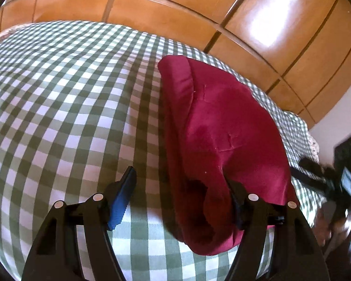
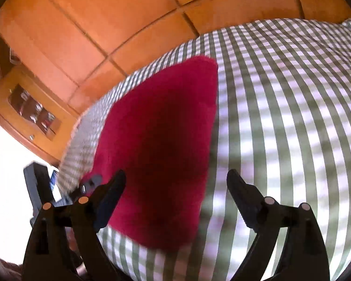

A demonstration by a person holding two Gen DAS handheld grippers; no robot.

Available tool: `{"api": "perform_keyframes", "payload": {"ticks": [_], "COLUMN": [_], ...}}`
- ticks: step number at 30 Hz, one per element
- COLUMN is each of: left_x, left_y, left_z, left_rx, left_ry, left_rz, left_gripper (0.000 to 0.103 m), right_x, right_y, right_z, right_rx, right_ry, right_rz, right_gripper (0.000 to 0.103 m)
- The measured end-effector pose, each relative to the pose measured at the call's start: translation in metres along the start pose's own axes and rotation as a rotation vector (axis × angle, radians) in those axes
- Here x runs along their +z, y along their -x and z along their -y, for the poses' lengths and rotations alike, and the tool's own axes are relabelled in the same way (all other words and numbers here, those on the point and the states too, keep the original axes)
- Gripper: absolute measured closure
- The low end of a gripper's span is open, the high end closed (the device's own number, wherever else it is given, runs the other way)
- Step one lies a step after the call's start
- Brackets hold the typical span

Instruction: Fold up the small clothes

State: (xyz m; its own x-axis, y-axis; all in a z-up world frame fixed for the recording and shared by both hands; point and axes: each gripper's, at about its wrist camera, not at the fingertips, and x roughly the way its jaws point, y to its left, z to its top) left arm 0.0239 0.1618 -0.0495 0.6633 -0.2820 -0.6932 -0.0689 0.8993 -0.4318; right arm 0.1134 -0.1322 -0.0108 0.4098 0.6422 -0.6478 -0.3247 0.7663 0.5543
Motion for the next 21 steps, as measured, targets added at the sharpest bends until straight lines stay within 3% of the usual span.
{"api": "perform_keyframes", "payload": {"ticks": [5, 7, 8, 9, 11, 16, 21], "left_x": [0.002, 0.006, 0.007, 0.008, 0.01, 0.024, 0.051], "left_y": [-0.008, -0.013, -0.016, -0.017, -0.017, -0.014, -0.043], "left_z": [-0.004, -0.007, -0.008, -0.01, -0.012, 0.02, 0.102], "left_rx": [-0.095, -0.149, -0.161, -0.184, -0.246, -0.316, -0.394], "left_ry": [0.001, 0.013, 0.025, 0.039, 0.062, 0.01, -0.145], "left_rz": [-0.021, -0.042, -0.045, -0.053, -0.057, -0.059, -0.097], "left_gripper": [0.049, 0.058, 0.058, 0.059, 0.063, 0.063, 0.064], "right_x": [0.023, 0.027, 0.028, 0.029, 0.027, 0.028, 0.04], "right_y": [-0.057, -0.068, -0.072, -0.07, -0.058, -0.009, 0.061], "right_z": [0.014, 0.009, 0.004, 0.001, -0.007, -0.015, 0.017], "right_rx": [0.067, 0.097, 0.087, 0.081, 0.085, 0.135, 0.1], "right_ry": [-0.052, -0.042, -0.037, -0.029, -0.007, 0.019, -0.015], "right_rz": [-0.112, -0.117, -0.126, -0.124, -0.1, 0.014, 0.165], "right_gripper": [0.016, 0.03, 0.035, 0.046, 0.057, 0.061, 0.061]}}
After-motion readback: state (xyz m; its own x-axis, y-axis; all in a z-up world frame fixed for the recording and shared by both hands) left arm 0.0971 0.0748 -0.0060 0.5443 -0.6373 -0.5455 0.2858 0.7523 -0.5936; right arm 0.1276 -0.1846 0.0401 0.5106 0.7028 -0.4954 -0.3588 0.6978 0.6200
